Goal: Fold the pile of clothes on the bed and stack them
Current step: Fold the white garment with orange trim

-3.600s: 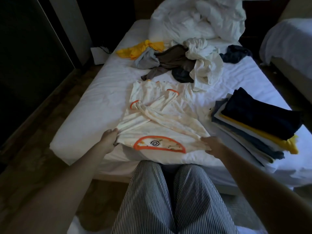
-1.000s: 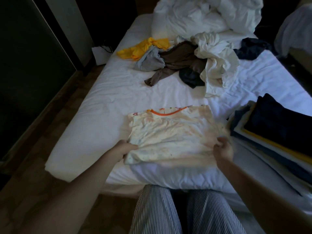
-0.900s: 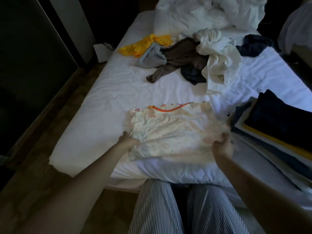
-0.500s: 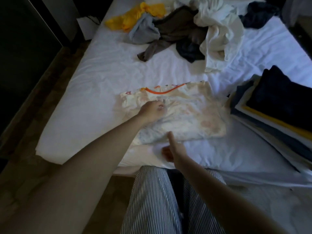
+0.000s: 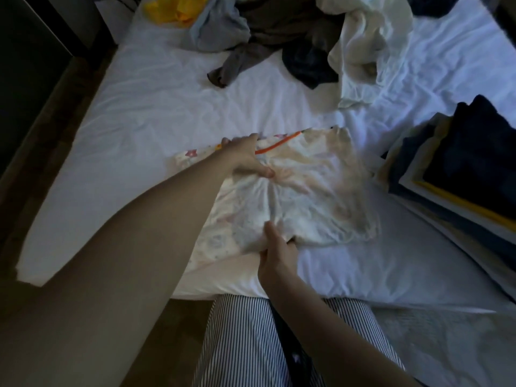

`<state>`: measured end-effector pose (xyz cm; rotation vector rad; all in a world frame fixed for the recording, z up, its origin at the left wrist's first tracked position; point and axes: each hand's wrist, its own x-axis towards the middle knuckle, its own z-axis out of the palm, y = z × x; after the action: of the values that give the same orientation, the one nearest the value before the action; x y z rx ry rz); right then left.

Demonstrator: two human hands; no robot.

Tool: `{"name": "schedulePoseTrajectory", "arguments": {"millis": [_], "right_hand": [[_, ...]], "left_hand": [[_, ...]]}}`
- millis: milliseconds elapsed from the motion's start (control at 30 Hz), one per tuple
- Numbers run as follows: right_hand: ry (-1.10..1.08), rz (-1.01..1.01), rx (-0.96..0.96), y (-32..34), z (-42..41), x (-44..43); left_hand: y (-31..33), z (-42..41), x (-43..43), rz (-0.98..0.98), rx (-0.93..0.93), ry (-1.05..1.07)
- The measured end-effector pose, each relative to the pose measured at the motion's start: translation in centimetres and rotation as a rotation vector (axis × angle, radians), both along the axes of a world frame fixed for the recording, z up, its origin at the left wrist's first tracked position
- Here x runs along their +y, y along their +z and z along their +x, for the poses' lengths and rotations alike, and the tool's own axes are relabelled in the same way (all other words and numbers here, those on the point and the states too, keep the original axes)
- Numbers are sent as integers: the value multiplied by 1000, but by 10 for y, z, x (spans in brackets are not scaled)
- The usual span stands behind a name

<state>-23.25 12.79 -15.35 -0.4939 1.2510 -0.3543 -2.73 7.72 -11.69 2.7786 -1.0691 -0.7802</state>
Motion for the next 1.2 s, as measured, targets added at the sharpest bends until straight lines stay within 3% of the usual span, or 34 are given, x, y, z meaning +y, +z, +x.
{"name": "schedulePoseTrajectory", "arguments": {"millis": [167,367,433,567,767,900,1033,1133,1200], "right_hand": [[-35,111,-102,12,-5,-8],[155,-210,-80,39,-26,-53],[173,-324,-154,66,-18,-86],[332,-530,-98,137,11,-156],[445,-840,-242,211,39,-207],[522,-899,-167,186,20,-196],[631,-701,-40,96,-34,-151],[728,-651,69,39,-75,-119],[706,-679,94,33,-86,-106]], "left_hand": [[11,-8,10,-71,340,134],[62,-4,40,-436,712,513],[87,0,43,-585,767,601],[135,3,43,-848,836,740],[187,4,41,-1202,716,556],[160,-10,58,-1161,605,560],[53,-71,103,-862,693,744],[-16,-115,142,-675,500,783],[-29,-128,153,-689,428,749]]}}
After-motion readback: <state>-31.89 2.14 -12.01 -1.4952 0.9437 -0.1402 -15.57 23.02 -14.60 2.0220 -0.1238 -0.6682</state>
